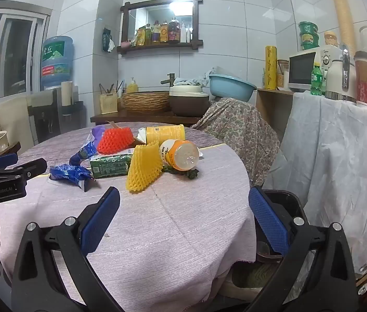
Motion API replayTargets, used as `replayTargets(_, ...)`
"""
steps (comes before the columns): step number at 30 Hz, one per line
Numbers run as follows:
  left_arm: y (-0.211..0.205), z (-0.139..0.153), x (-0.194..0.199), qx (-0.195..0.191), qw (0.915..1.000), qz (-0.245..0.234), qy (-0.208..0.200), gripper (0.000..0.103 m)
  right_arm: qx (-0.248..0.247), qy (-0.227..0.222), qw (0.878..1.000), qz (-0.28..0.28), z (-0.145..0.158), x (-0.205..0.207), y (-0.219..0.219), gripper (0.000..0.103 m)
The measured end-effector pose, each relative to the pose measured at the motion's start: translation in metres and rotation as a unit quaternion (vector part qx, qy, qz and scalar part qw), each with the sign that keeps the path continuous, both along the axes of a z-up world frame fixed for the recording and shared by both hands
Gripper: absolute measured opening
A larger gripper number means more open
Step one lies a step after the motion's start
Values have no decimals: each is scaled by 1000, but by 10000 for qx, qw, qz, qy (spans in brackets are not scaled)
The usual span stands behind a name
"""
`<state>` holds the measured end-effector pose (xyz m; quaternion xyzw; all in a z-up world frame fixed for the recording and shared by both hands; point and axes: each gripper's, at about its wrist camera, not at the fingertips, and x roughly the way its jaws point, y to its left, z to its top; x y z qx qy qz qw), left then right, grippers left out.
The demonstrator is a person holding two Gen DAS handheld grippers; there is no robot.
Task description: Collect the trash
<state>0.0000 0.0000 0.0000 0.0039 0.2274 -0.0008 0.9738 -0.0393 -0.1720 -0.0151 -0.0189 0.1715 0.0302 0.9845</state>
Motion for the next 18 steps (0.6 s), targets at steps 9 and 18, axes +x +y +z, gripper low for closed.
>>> replayTargets(9, 0, 0, 0, 22, 10000, -4, 1, 98, -8, -7, 10000, 4, -1, 0, 0, 98)
replayTargets(18, 0, 0, 0, 29, 10000, 8, 1, 98, -3, -3, 10000, 8, 0, 0, 0, 98)
